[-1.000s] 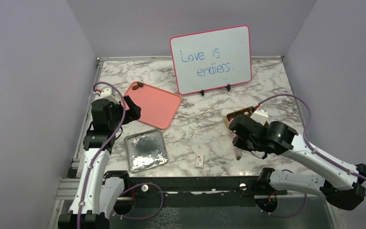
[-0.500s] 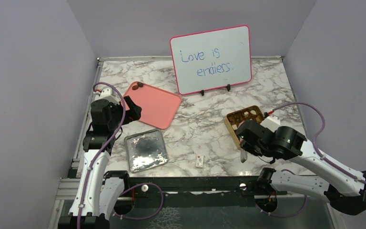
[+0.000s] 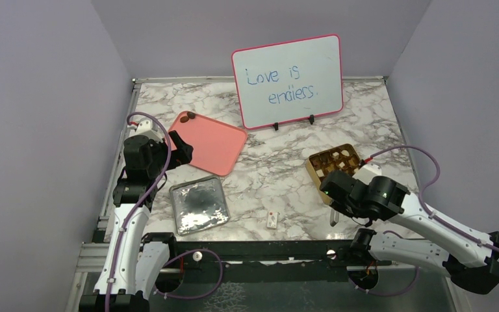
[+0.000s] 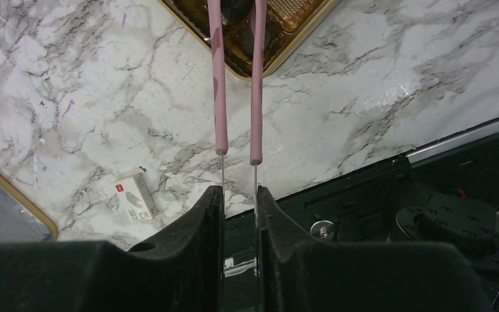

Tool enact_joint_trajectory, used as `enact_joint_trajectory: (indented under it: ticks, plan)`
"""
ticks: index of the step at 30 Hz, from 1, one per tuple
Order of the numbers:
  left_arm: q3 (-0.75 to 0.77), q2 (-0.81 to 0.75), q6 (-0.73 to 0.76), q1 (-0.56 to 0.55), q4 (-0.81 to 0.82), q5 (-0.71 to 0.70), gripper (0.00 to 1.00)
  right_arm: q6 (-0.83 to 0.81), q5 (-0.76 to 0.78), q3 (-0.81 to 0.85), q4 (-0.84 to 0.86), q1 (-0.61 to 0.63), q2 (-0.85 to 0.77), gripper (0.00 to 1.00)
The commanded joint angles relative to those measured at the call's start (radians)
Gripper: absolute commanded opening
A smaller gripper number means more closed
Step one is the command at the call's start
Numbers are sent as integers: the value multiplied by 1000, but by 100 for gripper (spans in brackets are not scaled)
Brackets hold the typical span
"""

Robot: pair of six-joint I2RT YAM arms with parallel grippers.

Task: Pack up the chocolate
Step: Place the fake chocolate in the packing box.

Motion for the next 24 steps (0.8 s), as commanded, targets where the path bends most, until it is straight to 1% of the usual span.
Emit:
enact_joint_trajectory:
  ticks: [1, 18, 24]
  plan:
    - [-4, -8, 3, 1, 26, 10, 96, 25, 55, -22, -22, 7, 6, 20]
    - [2, 18, -5, 1, 29, 20, 96, 41, 72, -111, -22, 4, -96, 20]
    - [-1, 5, -3, 1, 30, 15, 96, 44, 79, -111, -22, 3, -90, 24]
